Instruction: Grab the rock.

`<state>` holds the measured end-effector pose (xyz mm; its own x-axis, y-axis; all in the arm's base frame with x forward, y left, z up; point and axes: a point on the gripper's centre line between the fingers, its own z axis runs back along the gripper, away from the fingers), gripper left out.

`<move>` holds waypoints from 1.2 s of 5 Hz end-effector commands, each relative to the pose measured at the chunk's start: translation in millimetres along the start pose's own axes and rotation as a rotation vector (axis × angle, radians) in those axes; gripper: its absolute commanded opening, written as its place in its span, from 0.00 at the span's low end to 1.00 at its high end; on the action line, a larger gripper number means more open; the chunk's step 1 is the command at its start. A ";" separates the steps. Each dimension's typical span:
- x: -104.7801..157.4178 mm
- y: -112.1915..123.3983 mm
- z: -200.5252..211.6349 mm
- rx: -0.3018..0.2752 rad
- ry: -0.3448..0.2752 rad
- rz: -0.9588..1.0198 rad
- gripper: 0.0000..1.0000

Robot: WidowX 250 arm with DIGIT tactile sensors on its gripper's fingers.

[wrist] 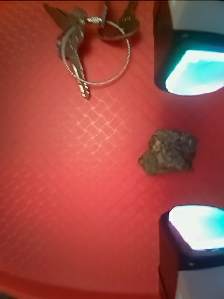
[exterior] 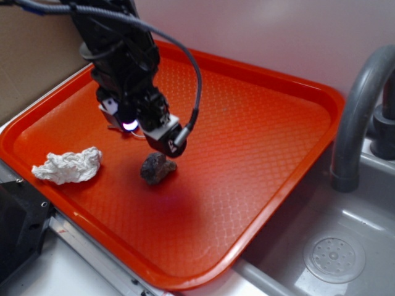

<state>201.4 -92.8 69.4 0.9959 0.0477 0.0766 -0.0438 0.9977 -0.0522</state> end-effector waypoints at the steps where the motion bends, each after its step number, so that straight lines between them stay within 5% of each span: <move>1: -10.1 -15.7 -36.2 -0.059 0.077 -0.068 1.00; 3: -15.0 -18.4 -53.8 -0.054 0.131 -0.069 1.00; 4: -19.8 -18.1 -52.4 -0.013 0.126 -0.043 0.00; 6: -3.3 -3.3 2.5 0.020 0.098 -0.142 0.00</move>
<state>194.4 -95.1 62.9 0.9934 -0.0985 -0.0595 0.0979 0.9951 -0.0138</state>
